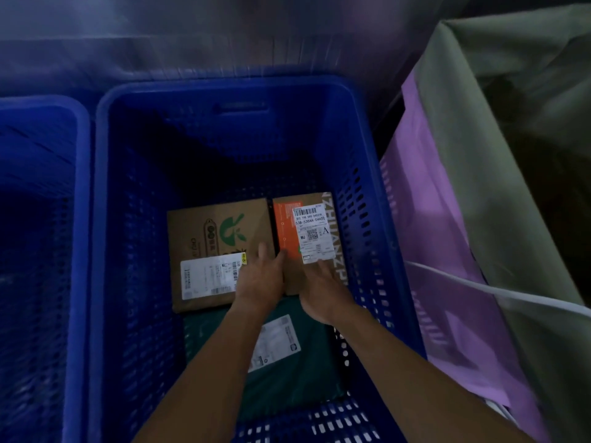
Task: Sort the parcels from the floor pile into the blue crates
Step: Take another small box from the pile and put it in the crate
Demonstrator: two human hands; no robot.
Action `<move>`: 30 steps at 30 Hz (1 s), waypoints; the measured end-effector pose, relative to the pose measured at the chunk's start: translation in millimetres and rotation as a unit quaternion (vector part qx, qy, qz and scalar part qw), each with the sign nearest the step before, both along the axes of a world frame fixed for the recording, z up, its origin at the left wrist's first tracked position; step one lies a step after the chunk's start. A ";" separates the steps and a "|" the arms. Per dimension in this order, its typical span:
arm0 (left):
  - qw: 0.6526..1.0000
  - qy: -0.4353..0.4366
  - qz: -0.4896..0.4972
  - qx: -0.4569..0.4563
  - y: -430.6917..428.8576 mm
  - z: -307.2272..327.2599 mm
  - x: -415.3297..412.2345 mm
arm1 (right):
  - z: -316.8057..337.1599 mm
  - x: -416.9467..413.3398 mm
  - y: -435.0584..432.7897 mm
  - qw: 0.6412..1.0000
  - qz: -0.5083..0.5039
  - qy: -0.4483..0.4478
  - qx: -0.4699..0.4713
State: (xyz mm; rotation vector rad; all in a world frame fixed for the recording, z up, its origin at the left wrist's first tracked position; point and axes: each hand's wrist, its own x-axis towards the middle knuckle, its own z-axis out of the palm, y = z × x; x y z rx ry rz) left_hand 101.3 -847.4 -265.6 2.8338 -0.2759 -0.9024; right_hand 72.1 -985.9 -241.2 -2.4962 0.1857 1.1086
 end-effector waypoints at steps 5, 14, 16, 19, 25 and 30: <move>1.000 -0.008 -0.030 0.001 -3.4 -4.9 -8.2 | -7.1 -4.7 -5.4 0.999 0.018 0.011 -0.031; 0.997 0.037 -0.060 -0.004 10.7 11.1 -1.6 | 2.5 7.3 0.0 0.999 -0.013 0.047 -0.002; 0.997 0.051 -0.054 -0.003 13.2 22.2 -2.9 | 13.9 6.6 0.9 0.997 -0.051 0.054 0.022; 0.996 0.075 -0.048 -0.017 15.9 51.6 -6.6 | 37.5 -6.9 -6.4 0.997 -0.043 0.062 0.021; 0.993 0.107 -0.046 -0.028 26.1 142.4 -33.7 | 111.0 -48.1 0.4 0.995 -0.031 0.094 0.004; 0.996 0.085 -0.030 -0.028 37.6 234.6 -59.1 | 186.3 -67.5 14.7 0.997 -0.012 0.078 0.016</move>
